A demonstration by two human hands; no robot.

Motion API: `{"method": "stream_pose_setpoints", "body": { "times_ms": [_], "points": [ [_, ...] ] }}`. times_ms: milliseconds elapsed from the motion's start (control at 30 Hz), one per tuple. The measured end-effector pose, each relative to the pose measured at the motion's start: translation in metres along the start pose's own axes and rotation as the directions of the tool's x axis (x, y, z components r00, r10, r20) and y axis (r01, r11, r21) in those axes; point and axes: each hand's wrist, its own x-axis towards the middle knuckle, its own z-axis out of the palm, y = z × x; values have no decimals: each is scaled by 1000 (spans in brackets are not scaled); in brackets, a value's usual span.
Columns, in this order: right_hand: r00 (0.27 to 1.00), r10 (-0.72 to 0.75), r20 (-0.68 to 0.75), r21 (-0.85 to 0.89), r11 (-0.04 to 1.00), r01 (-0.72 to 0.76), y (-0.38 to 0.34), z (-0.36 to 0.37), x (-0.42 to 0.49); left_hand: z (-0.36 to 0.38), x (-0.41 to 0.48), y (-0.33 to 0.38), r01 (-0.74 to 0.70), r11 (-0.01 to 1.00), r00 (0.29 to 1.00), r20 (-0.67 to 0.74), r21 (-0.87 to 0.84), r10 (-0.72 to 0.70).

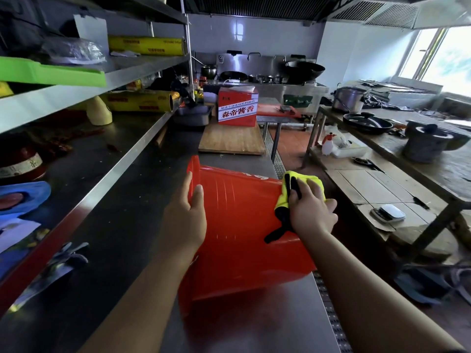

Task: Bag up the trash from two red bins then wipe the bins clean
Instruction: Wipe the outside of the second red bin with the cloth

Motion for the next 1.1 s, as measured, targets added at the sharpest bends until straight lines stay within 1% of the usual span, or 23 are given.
{"method": "stream_pose_setpoints", "body": {
  "times_ms": [133, 200, 267, 333, 433, 567, 667, 700, 767, 867, 933, 1033, 1100],
  "points": [
    [999, 18, -39, 26, 1000, -17, 0, -2, -11, 6, -19, -8, -77, 996, 996, -34, 33, 79],
    [999, 27, -42, 45, 999, -25, 0, -4, -19, 7, -22, -8, -83, 996, 995, -45, 23, 84],
    [999, -2, -36, 65, 998, 4, -1, -6, -25, 6, -23, -3, -72, 997, 996, -47, -10, 71],
    [997, -71, -28, 71, 995, 73, -7, -10, -33, 5, -23, 4, -51, 997, 998, -33, -56, 50],
    [975, -221, -19, 81, 972, 222, -22, -18, -42, 3, -16, 15, -20, 995, 999, -35, -100, 17],
    [895, -446, 16, 134, 888, 440, -62, -24, -60, 4, -11, 23, 23, 990, 999, -46, -139, -29],
    [837, -541, 80, 84, 840, 536, -91, -17, -82, 5, -9, 24, 52, 961, 997, -44, -270, -66],
    [834, -547, 80, 64, 837, 543, -96, -15, -86, 4, -7, 23, 60, 955, 996, -41, -290, -75],
    [838, -541, 76, 44, 841, 539, -99, -13, -88, 1, -4, 22, 80, 961, 996, -26, -266, -91],
    [852, -517, 84, 39, 856, 515, -90, -12, -79, 2, -1, 23, 57, 993, 998, 3, -107, -57],
    [885, -458, 86, 31, 889, 457, -80, -12, -71, 4, 1, 24, 35, 999, 999, -2, -5, -35],
    [939, -340, 48, 6, 940, 340, -52, -12, -53, 6, 7, 24, 50, 998, 999, -7, 44, -49],
    [968, -250, 33, -5, 968, 250, -29, -15, -37, 7, 9, 25, 36, 997, 999, -28, 73, -34]
  ]
}}
